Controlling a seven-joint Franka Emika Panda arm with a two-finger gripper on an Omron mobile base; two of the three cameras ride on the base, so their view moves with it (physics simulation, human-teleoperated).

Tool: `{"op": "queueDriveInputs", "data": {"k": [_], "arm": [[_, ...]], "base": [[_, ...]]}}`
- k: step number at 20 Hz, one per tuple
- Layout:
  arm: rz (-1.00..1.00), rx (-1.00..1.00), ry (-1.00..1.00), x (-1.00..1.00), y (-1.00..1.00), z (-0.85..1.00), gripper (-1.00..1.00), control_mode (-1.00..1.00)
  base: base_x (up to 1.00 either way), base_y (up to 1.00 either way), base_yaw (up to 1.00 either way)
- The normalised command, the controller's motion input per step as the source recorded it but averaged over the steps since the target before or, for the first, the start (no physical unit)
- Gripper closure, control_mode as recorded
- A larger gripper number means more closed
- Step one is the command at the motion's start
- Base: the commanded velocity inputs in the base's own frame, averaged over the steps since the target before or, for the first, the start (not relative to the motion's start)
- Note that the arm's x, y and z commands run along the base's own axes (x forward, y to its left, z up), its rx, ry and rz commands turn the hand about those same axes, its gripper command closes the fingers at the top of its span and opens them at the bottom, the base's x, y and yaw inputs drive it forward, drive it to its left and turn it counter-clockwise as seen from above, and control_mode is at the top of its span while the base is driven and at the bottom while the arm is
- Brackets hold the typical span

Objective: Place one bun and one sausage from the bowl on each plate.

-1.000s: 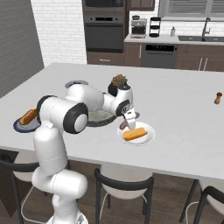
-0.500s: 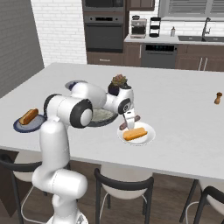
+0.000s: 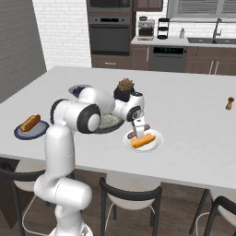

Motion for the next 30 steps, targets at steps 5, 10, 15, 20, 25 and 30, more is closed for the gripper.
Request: {"op": "queueDriveInputs", "data": {"k": [5,10,15,20,25,30], "arm": [[0.0,0.03,0.0,-0.02,0.0,-0.08,-1.0,-1.0],[0.0,0.03,0.0,-0.07,0.0,0.05,-1.0,-1.0],[0.0,0.0,-0.02,-0.25,0.1,0.7,-1.0,-1.0],[0.0,0.0,0.0,-0.22,0.86,0.54,-1.0,-1.0],[0.01,0.0,0.0,-0.19,0.99,0.2,-1.0,-1.0],[0.0,0.0,0.01,-0.03,0.99,0.08,-1.0,-1.0]], "base": [[0.0,0.0,0.0],[0.0,0.0,0.0],[0.0,0.0,0.0],[0.0,0.0,0.0],[0.0,0.0,0.0],[0.0,0.0,0.0]]}}
